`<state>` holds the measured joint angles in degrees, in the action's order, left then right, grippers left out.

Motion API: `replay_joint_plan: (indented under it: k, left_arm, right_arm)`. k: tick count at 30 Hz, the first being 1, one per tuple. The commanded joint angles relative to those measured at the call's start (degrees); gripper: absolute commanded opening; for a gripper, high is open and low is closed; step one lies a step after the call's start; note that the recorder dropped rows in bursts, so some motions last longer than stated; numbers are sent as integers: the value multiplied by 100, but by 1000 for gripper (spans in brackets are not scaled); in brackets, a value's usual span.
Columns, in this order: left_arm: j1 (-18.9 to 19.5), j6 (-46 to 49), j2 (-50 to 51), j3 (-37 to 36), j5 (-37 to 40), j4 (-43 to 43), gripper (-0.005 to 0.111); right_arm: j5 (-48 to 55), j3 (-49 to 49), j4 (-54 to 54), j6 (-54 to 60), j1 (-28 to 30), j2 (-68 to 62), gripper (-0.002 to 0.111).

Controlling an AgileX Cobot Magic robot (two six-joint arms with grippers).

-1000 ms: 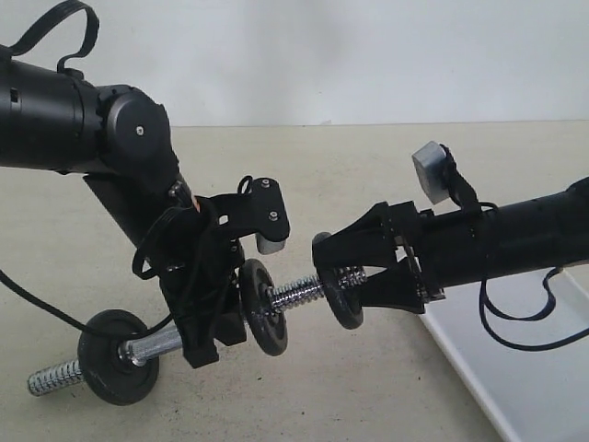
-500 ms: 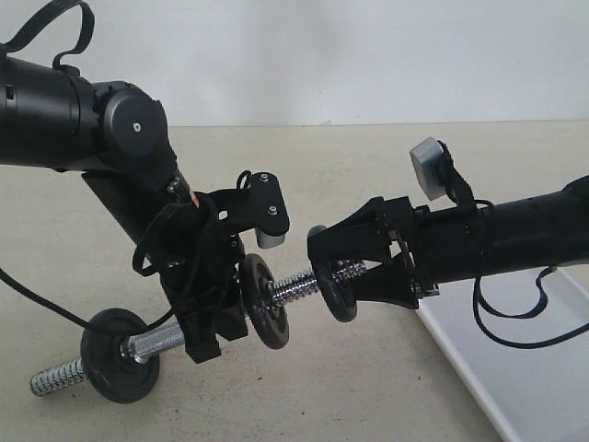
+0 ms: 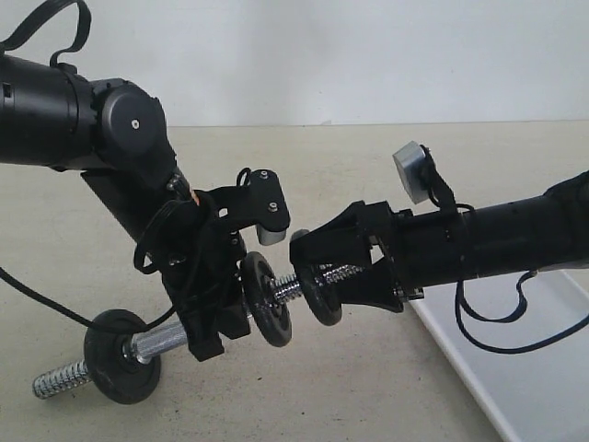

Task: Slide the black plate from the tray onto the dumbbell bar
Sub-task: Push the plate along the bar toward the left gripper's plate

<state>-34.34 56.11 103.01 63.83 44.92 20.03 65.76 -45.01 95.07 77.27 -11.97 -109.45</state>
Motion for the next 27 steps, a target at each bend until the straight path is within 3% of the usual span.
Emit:
replay_joint_plan:
  k: [1, 9, 20, 23, 27]
  left_arm:
    - [-24, 103, -269, 152, -11, 394, 4]
    - [-24, 166, -269, 152, -22, 461, 4]
    - [-24, 166, -269, 152, -11, 461, 4]
    - [-24, 166, -269, 152, -11, 461, 4]
    - [-24, 166, -269, 152, -11, 461, 4]
  right_arm:
    - [420, -28, 488, -22, -164, 89, 0]
    - [-331, -91, 488, -61, -630, 89, 0]
    - [-636, -93, 488, -95, -655, 89, 3]
    - [-647, -93, 488, -134, -655, 89, 26]
    - [-708, -93, 488, -134, -655, 89, 91]
